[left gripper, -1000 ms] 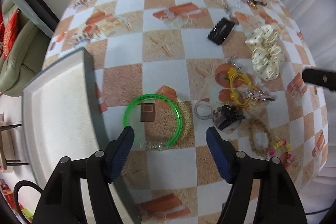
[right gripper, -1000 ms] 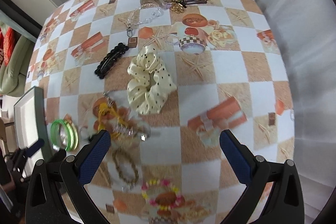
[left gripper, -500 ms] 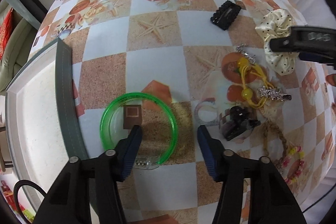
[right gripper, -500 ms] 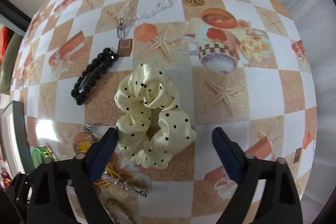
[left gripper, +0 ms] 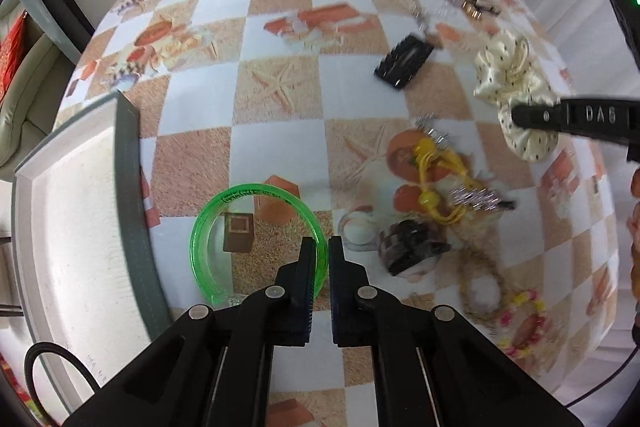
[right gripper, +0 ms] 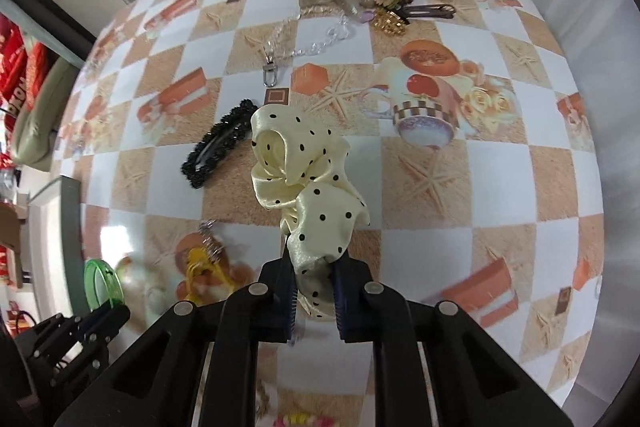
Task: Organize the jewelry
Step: 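Carry the bangle with the left gripper into the tray while the right gripper drops the scrunchie there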
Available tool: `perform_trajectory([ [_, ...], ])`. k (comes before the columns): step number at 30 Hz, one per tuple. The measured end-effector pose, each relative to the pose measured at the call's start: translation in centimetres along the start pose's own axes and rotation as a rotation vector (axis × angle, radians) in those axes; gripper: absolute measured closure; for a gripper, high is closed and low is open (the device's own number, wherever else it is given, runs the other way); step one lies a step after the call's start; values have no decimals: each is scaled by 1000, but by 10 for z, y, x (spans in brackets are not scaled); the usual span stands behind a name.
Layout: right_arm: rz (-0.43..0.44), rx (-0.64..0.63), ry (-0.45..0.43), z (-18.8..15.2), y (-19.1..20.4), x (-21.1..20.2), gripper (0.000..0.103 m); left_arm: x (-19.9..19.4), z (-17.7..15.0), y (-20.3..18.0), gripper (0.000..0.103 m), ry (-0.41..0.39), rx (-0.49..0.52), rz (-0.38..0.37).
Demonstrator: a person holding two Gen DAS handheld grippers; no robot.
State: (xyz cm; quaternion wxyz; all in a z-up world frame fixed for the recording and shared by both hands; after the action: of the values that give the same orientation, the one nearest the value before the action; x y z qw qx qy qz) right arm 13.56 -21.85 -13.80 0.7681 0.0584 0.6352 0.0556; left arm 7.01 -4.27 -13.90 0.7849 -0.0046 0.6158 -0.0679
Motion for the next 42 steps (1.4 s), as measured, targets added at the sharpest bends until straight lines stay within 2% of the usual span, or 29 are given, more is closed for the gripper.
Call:
perform_trajectory([
  [3, 25, -3, -13, -8, 4, -23, 87, -17, 5, 4, 92, -42, -13, -21],
  [10, 121, -26, -33, -24, 40, -68, 87, -80, -7, 48, 92, -140, -57, -29],
  [16, 221, -118, -33, -30, 111, -98, 87, -118, -20, 107, 92, -199, -133, 18],
  [22, 359, -233, -15, -23, 205, -107, 87, -123, -29, 175, 92, -215, -209, 114],
  [25, 423, -263, 2, -14, 245, -97, 87, -112, -31, 203, 92, -207, -245, 150],
  [28, 446, -284, 47, -7, 285, -63, 87, -94, -30, 227, 92, -196, -265, 182],
  [31, 452, -284, 99, -6, 305, -27, 87, -72, -27, 246, 92, -181, -275, 201],
  [35, 437, -249, 180, -11, 316, 29, 87, -40, -26, 260, 92, -143, -275, 215],
  [42, 366, -289, 183, -6, 324, 71, 87, -9, -31, 273, 92, -91, -295, 231],
])
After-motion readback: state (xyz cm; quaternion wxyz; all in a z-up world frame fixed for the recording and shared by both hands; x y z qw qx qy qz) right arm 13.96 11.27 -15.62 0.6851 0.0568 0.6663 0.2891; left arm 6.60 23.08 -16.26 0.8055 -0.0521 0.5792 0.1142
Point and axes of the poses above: each gripper's, at about its wrist camera, not at the fingertips, and x roughly the way its jaws point, y to its left, z to its top, the point moved 3 cm from there along x, roughly the way its jaws point, and after that the axes turned 1 degree about -x, right-handed, at the moved point
